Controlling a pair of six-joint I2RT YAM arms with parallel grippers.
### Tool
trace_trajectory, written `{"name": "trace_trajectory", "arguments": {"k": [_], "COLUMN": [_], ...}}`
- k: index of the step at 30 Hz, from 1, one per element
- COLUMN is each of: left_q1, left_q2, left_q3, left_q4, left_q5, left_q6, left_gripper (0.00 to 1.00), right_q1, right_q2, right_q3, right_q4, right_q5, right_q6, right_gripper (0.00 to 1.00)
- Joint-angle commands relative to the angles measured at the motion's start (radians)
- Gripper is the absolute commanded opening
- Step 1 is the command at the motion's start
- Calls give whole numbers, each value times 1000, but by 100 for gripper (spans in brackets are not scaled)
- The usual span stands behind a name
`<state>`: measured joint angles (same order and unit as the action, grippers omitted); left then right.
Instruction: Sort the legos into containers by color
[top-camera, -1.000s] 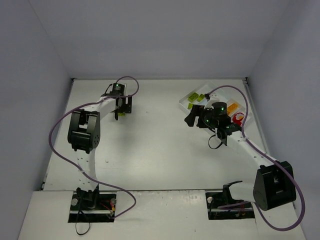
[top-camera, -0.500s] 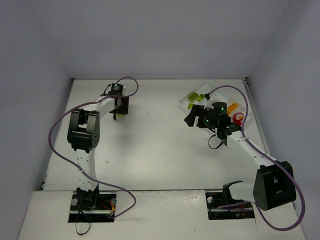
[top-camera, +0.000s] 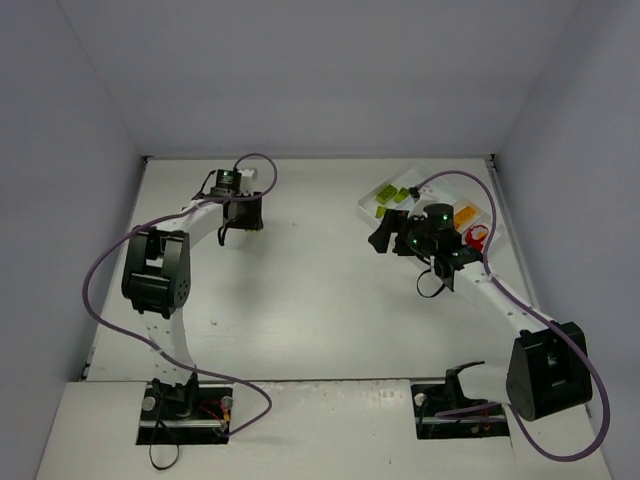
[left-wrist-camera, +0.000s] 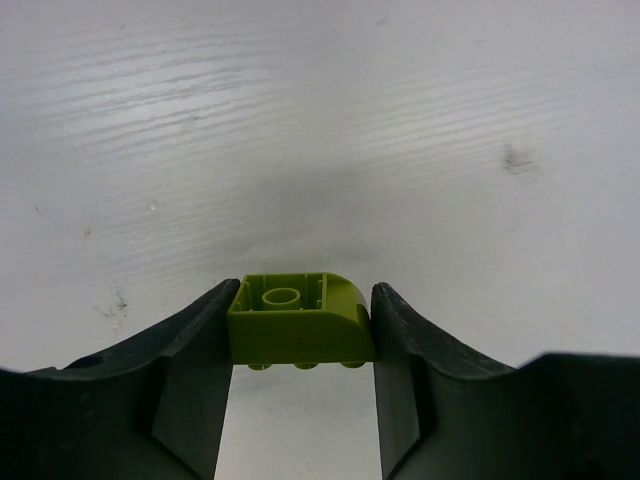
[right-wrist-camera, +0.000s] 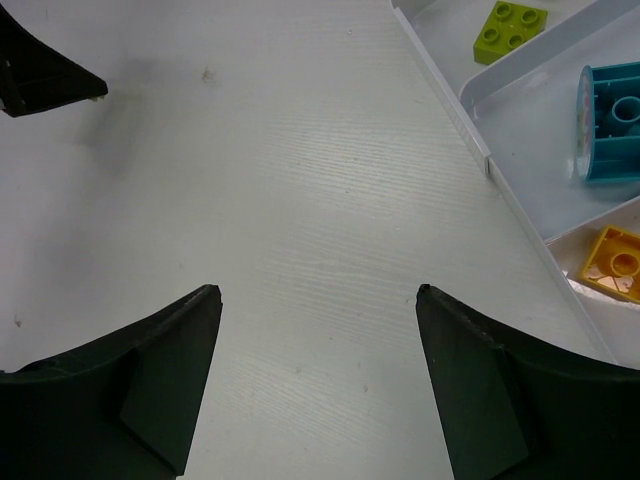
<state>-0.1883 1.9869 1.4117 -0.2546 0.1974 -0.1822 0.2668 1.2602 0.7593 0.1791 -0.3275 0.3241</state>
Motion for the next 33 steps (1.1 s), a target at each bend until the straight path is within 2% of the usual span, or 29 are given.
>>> {"name": "trace_trajectory", "arguments": {"k": [1,8,11,19,25,33], "left_q1": [-23,-183,-267,-407,-461,-496], "left_q2": [-166,-402,-500,-646,-657,-658], "left_q3": [-20,-131,-198,-261,-249,-229], "left_q4": [167,213,276,316,299,304], "left_q5": [143,266,289,327,349,355], "left_q6": [30,350,438,521,566,581], "left_gripper": [6,6,6,6,7,6], "right_q1": [-11,-8,-3,43,66,115], "right_q2": [-7,-27,-47,-58,-41,-18], "right_q3": [2,46,83,181,259,298], "right_q4": [80,62,45,34,36,43], "right_q5": [-38,-125,-185,-315,-412,-450], "right_q6": [6,13,27,92,124,147], "right_gripper": [75,74,75,76,76,76]}}
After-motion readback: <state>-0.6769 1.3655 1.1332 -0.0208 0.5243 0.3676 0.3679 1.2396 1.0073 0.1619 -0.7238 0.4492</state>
